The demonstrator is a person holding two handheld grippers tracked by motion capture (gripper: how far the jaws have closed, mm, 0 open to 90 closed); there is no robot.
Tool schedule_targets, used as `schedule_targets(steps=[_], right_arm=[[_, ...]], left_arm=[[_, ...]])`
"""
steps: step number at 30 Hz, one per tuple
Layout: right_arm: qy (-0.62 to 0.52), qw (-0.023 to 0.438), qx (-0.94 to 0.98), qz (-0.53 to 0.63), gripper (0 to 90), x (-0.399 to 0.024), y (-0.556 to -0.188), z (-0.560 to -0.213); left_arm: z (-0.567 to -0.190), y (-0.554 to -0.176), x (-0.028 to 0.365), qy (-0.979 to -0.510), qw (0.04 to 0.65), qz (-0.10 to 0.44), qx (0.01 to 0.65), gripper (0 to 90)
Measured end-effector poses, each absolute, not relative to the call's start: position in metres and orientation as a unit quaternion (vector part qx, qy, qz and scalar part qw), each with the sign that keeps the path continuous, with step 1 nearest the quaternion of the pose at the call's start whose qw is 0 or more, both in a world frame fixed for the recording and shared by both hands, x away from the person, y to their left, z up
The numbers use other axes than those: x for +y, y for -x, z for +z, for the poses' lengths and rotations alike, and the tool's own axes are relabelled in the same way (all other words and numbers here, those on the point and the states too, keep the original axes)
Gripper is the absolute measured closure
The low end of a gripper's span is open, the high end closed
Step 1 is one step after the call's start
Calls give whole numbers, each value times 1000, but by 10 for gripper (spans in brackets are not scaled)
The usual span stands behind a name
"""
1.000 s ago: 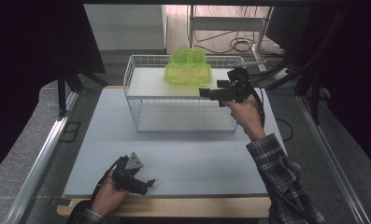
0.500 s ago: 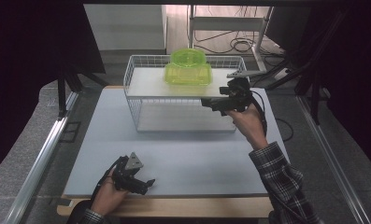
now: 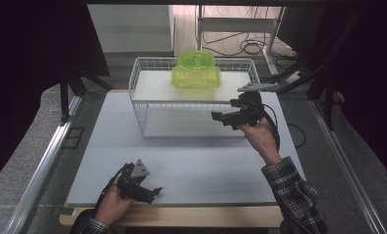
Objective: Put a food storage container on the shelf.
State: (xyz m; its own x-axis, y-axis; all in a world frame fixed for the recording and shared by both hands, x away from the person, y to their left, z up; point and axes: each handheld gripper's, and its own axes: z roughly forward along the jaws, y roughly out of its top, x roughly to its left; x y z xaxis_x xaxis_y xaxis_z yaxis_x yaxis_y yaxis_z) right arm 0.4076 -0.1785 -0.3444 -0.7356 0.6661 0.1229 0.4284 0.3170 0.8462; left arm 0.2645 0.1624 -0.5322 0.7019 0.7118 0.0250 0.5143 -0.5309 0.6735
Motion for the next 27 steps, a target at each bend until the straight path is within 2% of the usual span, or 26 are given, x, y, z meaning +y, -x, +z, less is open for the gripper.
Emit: schedule_targets(steps=[27], right_arm=[[-341,138,811,455,12,-191,-380,-394]], left_arm=[[-533,-264,162,-864,327,155,351,22]])
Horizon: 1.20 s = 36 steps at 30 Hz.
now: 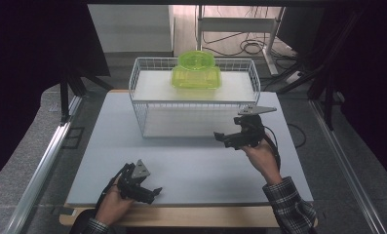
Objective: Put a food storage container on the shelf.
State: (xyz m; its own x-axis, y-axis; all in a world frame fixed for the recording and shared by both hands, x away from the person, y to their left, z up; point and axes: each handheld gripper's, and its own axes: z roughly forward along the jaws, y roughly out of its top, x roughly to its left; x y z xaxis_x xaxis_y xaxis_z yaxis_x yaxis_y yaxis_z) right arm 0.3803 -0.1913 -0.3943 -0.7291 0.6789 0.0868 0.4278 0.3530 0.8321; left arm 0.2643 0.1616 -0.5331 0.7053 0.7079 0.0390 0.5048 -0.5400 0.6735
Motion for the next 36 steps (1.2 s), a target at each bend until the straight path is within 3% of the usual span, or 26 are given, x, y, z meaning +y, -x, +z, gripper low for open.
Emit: schedule_targets(steps=[19,36], right_arm=[[-363,141,811,437,0,-209,-360,-434],[-370,150,813,423,0,-226,-344,-447]], left_arm=[[-532,-264,163,-863,329,157,349,22],[-533,-263,163,-863,330,170,344,14]])
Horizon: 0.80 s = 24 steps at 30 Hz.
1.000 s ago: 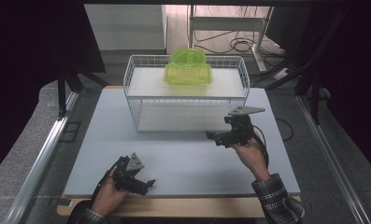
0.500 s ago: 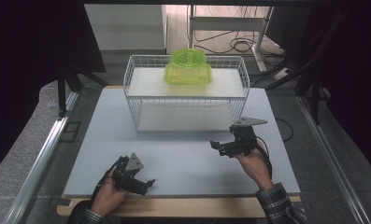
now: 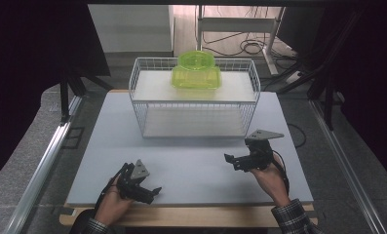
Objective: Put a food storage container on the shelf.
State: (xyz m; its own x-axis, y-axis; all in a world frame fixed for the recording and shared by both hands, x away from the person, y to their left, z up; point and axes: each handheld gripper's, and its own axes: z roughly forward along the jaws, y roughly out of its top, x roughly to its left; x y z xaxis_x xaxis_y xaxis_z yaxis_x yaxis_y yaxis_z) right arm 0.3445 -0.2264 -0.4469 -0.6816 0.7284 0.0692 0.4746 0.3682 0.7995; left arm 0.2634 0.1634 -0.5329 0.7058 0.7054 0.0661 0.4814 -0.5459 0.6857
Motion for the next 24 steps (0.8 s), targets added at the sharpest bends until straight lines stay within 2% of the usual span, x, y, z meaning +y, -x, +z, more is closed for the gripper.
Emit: schedule_targets(steps=[24], right_arm=[[-399,179,806,399,0,-271,-324,-476]], left_arm=[[-533,-264,163,-861,332,166,348,11]])
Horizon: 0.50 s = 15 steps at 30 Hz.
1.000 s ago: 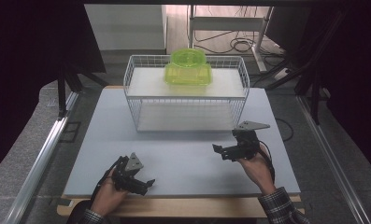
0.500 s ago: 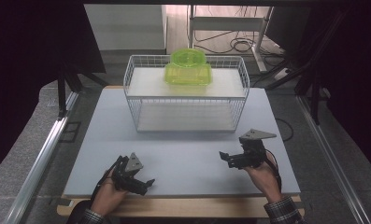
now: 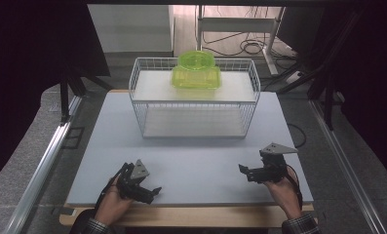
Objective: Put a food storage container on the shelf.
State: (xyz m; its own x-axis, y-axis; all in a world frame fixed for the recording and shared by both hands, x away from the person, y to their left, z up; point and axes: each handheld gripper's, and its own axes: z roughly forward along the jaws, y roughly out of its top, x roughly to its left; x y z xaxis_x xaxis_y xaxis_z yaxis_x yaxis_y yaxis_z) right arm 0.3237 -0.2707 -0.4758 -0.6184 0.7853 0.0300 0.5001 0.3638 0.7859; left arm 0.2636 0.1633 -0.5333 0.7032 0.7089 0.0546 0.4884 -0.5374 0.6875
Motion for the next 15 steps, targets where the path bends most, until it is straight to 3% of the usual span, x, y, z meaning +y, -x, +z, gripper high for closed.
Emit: schedule_targets(steps=[15], right_arm=[[-411,170,819,362,0,-278,-322,-503]], left_arm=[[-534,-264,163,-864,328,167,345,10]])
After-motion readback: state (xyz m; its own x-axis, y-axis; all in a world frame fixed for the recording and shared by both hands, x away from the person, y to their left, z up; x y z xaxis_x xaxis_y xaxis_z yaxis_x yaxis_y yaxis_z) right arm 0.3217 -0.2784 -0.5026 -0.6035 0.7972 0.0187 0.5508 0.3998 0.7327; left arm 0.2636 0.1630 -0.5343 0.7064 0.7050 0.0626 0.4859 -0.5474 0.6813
